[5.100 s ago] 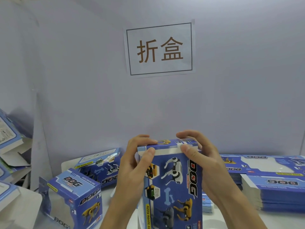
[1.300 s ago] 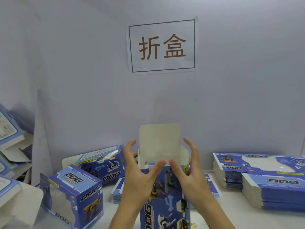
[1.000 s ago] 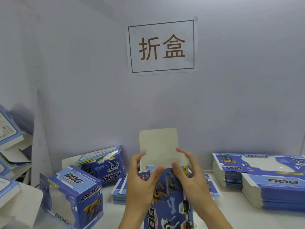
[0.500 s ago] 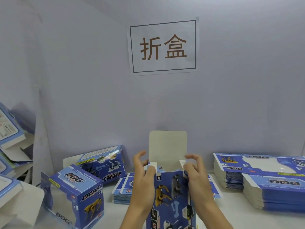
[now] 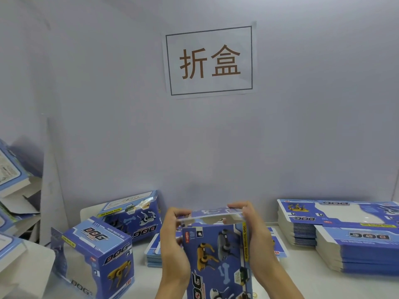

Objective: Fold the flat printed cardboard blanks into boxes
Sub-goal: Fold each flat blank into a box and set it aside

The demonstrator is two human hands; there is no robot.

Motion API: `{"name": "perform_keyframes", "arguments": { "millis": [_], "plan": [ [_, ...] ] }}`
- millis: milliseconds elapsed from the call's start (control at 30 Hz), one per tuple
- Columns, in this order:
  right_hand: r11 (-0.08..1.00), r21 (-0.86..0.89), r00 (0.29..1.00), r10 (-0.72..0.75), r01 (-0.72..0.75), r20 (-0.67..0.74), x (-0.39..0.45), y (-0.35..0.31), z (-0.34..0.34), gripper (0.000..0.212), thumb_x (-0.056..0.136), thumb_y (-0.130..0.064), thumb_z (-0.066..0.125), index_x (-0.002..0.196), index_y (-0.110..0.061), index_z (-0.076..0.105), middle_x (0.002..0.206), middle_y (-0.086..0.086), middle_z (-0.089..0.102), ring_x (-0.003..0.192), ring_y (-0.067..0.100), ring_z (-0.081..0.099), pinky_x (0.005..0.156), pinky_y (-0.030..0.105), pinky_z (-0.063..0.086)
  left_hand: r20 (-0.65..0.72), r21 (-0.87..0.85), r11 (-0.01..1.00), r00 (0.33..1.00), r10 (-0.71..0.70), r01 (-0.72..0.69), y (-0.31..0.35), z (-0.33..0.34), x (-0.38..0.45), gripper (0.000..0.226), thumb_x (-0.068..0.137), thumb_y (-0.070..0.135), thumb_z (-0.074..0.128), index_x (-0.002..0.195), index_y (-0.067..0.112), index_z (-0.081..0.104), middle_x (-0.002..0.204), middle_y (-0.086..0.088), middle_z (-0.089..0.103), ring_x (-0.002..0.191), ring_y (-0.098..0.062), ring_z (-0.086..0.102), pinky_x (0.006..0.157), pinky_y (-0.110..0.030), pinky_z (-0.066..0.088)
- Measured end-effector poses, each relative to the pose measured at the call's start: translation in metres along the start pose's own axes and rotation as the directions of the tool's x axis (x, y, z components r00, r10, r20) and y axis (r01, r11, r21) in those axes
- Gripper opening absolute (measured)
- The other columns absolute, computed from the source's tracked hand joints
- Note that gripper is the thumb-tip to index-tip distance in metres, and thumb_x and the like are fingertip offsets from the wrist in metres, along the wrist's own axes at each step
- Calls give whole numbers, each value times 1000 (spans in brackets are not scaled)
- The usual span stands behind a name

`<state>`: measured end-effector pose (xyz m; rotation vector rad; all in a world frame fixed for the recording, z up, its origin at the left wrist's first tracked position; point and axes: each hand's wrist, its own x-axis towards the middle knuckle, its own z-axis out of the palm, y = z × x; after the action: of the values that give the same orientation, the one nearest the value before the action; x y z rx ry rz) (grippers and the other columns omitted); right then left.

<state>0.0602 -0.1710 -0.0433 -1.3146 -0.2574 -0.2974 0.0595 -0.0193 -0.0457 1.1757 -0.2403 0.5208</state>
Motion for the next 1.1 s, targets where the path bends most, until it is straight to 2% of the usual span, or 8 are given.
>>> {"name": "perform_keyframes", "arguments": {
  "millis": [167,433,533,600,733,867,1000,1100],
  "plan": [
    [1000,-31,981,6,0,196,-2,-1,-5,31,98,-27,55,119,-5,59,117,32,64,78,14,75,64,23,57,69,5,999,997,-34,34,0,-3,0,29,89,34,62,100,8,55,95,-13,71,87,-33,74,55,-33,60],
    [994,-103,984,49,-31,170,8,-4,-3,32,77,-25,54,105,-12,60,86,1,76,78,15,75,58,24,56,169,23,998,984,-56,53,0,-5,-1,19,92,23,59,107,12,53,103,-22,66,94,-38,71,59,-35,59],
    [994,-97,960,-22,51,280,-2,-8,-7,48,88,-48,65,121,-17,51,129,5,62,102,-1,66,77,9,50,124,31,999,992,-36,32,3,2,7,25,100,38,48,113,17,52,101,0,69,102,-25,68,68,-24,57],
    [996,-88,962,-10,35,273,-2,-7,-13,88,58,-65,80,134,-38,45,146,0,48,131,15,52,105,26,45,51,61,996,996,-73,70,3,3,14,17,104,22,46,119,14,45,112,1,64,109,-30,63,67,-23,54],
    [997,-59,970,-35,51,242,3,-3,-18,75,74,-40,81,131,-67,39,129,1,66,110,27,69,95,51,55,154,53,991,980,-126,119,5,4,9,51,89,35,59,137,33,42,114,8,63,88,0,71,63,-17,56],
    [980,-125,988,-152,155,30,9,-11,-11,62,69,-61,66,128,-60,45,106,-2,75,95,19,73,85,37,59,169,23,991,976,-134,132,17,2,13,46,89,42,66,129,26,52,132,-4,64,121,-27,62,100,-46,52],
    [999,-1,999,-42,42,-29,11,-28,-10,60,73,-63,61,122,-28,65,106,18,72,103,39,68,97,57,51,288,-9,982,941,-177,187,29,-9,11,42,94,57,41,116,38,71,121,1,71,109,-27,69,91,-52,56],
    [977,26,962,204,-212,182,11,-32,-15,47,88,-55,57,100,-15,80,100,11,77,93,24,75,79,35,60,201,48,991,971,-132,125,34,-15,20,37,89,54,46,102,31,72,107,1,75,87,-22,73,70,-36,59]
  ]
}}
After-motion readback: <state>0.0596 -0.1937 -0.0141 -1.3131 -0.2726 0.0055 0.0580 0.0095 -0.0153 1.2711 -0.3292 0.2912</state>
